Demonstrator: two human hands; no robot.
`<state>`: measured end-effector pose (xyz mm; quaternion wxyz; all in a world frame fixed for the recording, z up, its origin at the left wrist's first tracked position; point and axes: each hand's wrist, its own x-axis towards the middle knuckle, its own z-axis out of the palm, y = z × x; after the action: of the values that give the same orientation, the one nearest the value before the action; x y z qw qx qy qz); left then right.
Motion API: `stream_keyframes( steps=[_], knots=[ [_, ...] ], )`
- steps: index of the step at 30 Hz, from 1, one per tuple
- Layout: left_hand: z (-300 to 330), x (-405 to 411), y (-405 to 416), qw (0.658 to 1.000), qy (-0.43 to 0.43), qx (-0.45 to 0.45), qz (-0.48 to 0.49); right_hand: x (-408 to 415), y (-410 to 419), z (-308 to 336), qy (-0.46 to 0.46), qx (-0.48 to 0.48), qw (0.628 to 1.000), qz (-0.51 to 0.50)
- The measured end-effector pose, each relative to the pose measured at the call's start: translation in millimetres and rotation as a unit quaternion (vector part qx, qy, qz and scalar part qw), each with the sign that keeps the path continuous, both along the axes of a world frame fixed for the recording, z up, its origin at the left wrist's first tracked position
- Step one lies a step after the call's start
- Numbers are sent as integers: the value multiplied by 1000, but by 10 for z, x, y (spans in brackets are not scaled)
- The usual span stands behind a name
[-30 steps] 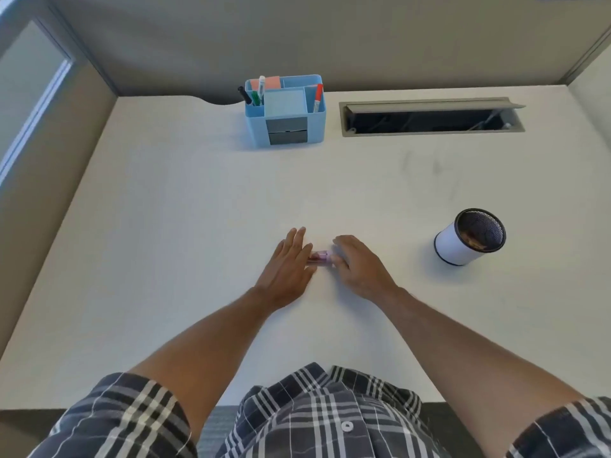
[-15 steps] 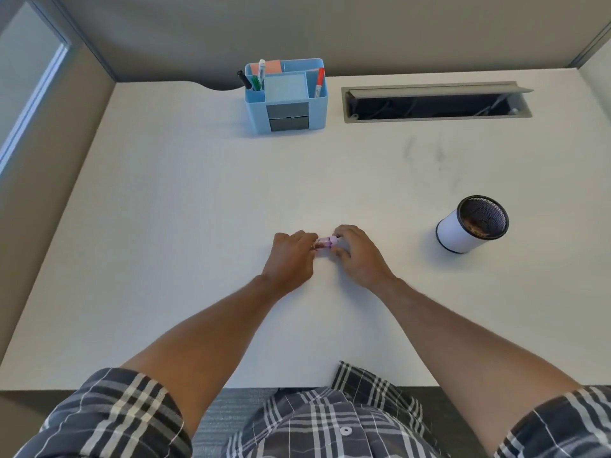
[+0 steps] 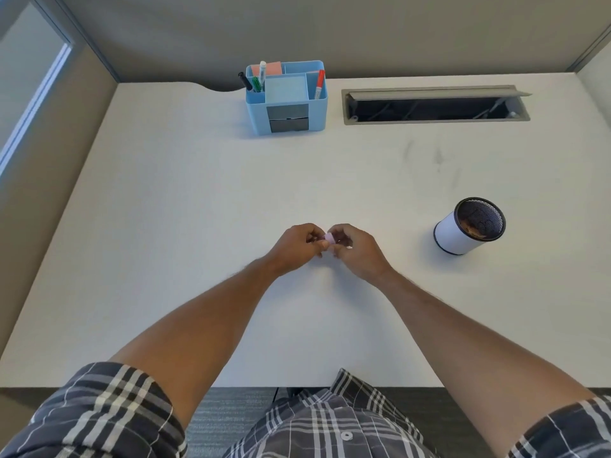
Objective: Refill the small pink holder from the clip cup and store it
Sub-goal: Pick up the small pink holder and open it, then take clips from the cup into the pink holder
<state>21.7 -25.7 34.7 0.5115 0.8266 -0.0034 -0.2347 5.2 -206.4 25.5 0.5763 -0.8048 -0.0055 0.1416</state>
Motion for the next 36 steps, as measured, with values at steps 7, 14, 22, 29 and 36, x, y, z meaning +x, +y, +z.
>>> stream_keyframes(
  steps=[7,14,22,29,36],
  knots=[
    [31,1,-57,1000,-4,-6,-7,65,-111,84,63,86,994,15],
    [49,5,-109,1000,-11,-13,-2,97,-168,113,69,90,993,14],
    [76,38,-130,999,-22,-34,6,123,-192,169,64,102,992,26],
    [85,14,-142,999,-32,-20,-4,114,-269,161,66,100,993,19],
    [123,-34,-220,999,-27,-27,2,118,-368,209,61,87,994,19]
  ],
)
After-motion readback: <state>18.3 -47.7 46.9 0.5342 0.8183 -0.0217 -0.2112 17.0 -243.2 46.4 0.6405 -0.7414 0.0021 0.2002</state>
